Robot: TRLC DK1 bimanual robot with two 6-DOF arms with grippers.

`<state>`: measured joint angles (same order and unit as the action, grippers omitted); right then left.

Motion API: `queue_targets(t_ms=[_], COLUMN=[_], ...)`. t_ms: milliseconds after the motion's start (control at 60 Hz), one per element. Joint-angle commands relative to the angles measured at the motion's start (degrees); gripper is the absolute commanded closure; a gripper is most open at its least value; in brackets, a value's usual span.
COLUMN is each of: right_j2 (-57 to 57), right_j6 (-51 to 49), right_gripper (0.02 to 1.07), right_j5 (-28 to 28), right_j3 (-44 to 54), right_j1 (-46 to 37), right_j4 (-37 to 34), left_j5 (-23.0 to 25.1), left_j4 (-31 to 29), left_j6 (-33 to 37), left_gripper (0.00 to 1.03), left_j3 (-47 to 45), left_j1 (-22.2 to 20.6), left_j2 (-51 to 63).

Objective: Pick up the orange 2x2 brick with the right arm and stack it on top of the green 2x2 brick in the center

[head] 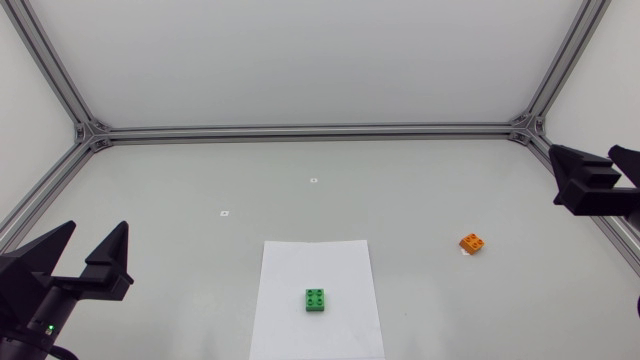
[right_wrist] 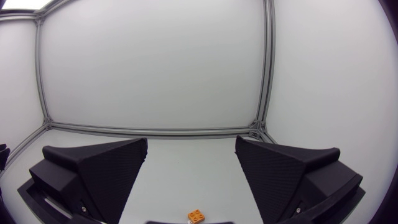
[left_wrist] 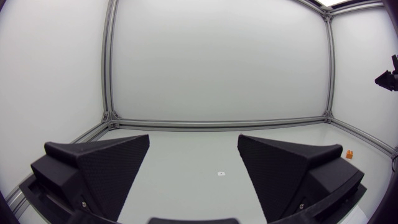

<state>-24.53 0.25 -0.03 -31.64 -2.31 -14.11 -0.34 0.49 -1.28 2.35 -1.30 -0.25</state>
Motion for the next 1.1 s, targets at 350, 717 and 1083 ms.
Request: queue_targets(t_ms=[350, 717, 1083], right_j2=[-30.9, -52.7, -66.3], right_j6=[-5.3, -24.0, -33.2], right_gripper=[0.07, 0.07, 0.07], right_j5=[-9.2, -16.7, -8.6], right_j3=[-22.7, -35.8, -39.8], right_j1=[-5.6, -9.8, -9.3], right_j4=[-16.8, -32.6, -39.4], left_j5=[0.3, 0.3, 0.3], left_j4=[-0.8, -0.8, -0.8], left_j6=[0.8, 0.8, 0.8], left_gripper=[0.04, 0.04, 0.04], left_j3=[-2.3, -2.3, -2.3], left_j1=[0.2, 0.2, 0.2], left_j2=[-0.5, -0.5, -0.5])
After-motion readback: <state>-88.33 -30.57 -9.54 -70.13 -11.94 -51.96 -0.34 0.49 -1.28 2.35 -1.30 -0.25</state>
